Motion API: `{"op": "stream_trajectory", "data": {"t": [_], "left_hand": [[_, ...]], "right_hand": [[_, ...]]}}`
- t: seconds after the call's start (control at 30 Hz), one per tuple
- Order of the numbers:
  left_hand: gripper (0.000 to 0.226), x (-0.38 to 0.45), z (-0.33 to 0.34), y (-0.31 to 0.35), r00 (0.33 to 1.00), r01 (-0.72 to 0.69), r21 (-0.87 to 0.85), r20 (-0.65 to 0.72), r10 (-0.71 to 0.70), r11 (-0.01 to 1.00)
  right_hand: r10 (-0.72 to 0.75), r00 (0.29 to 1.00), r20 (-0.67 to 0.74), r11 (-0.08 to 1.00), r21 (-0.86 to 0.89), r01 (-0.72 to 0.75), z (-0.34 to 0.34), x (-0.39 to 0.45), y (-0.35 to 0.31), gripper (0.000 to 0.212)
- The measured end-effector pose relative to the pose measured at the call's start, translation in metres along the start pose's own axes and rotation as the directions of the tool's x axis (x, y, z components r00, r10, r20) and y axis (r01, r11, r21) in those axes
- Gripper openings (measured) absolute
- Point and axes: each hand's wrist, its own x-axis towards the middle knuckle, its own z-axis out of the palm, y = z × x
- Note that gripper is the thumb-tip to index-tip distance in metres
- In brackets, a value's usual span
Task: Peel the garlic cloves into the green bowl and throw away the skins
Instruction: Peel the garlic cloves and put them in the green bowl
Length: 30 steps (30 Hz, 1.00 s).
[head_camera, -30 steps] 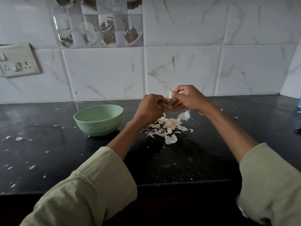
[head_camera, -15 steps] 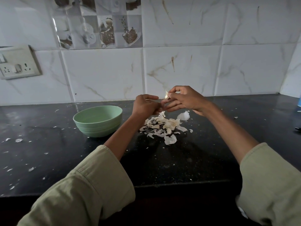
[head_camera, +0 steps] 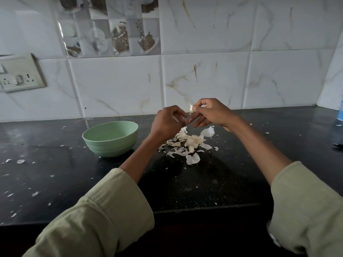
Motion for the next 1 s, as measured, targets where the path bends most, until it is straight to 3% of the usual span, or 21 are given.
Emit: {"op": "stream_trajectory", "data": {"t": [0.1, 0.33, 0.5, 0.6, 0.63, 0.73, 0.87, 1.0], "left_hand": [[0.028, -0.001, 0.0, 0.002, 0.999, -0.051, 0.02, 0.012, 0.05, 0.999], [0.014, -0.001, 0.001, 0.003, 0.988, -0.14, 0.096, -0.059, 0.146, 0.986], [0.01, -0.001, -0.002, 0.001, 0.997, -0.066, 0.244, -0.017, 0.073, 0.968], [0.04, -0.003, 0.0, 0.0, 0.996, -0.017, 0.322, 0.086, -0.011, 0.947], [0.04, -0.003, 0.001, 0.001, 0.996, -0.026, 0.326, 0.093, -0.004, 0.945], [0.002, -0.001, 0.0, 0.002, 0.997, -0.071, 0.243, 0.034, 0.065, 0.968], [0.029, 0.001, -0.001, 0.003, 0.997, -0.077, 0.019, -0.021, 0.078, 0.997], [0.02, 0.0, 0.003, 0.006, 0.993, -0.093, -0.068, -0.082, 0.088, 0.993]], "right_hand": [[0.004, 1.0, 0.024, 1.0, 0.016, -0.004, 0.001, -0.001, -0.001, 0.019], [0.04, 0.997, 0.06, 0.993, 0.107, -0.046, 0.0, -0.002, -0.004, 0.019], [0.026, 0.999, -0.027, 0.998, 0.061, -0.025, -0.005, -0.002, -0.003, 0.02], [0.006, 0.994, -0.111, 0.999, 0.033, -0.002, -0.008, 0.0, 0.001, 0.021], [0.007, 0.994, -0.108, 1.0, 0.019, -0.005, -0.008, 0.001, 0.002, 0.02], [0.009, 0.998, -0.057, 1.0, -0.02, -0.011, -0.006, 0.003, 0.006, 0.016], [0.003, 1.0, -0.018, 1.0, -0.023, -0.003, -0.003, 0.004, 0.006, 0.017], [0.01, 0.999, 0.034, 1.0, 0.03, -0.011, -0.001, 0.004, 0.004, 0.014]]}}
